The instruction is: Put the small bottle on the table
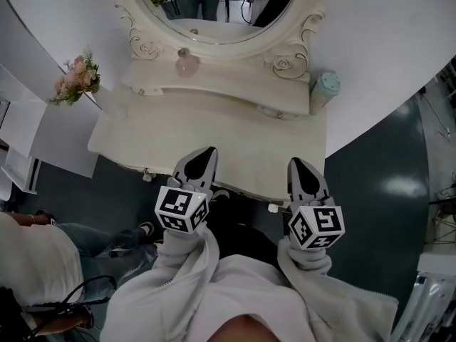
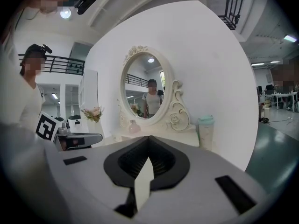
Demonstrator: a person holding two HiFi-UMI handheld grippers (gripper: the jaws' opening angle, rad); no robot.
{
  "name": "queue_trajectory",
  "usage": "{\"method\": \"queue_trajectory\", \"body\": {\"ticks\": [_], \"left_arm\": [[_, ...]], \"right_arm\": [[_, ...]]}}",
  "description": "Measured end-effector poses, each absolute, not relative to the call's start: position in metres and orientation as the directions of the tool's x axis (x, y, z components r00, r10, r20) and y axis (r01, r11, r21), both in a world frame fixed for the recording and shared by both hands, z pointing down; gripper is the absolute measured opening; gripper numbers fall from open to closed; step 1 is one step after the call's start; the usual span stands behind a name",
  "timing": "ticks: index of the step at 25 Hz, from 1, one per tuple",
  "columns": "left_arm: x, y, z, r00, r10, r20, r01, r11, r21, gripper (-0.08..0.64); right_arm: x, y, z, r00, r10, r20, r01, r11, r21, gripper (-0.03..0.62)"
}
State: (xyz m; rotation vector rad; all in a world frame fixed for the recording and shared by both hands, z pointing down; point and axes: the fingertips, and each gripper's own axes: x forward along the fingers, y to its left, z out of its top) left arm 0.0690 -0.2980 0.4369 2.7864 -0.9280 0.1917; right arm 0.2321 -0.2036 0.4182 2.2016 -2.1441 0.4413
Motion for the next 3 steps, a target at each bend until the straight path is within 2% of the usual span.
{"method": "queue_trajectory", "body": {"ticks": [3], "left_arm": [[0.0703, -0.2949, 0.4366, 0.794, -0.579, 0.188, -0.605, -0.785, 0.136, 0.015]], "right_arm": [[0.2307, -0.2021, 0.4195, -0.002, -0.973, 0.231, -0.984, -0.04, -0.176, 0.032]]}}
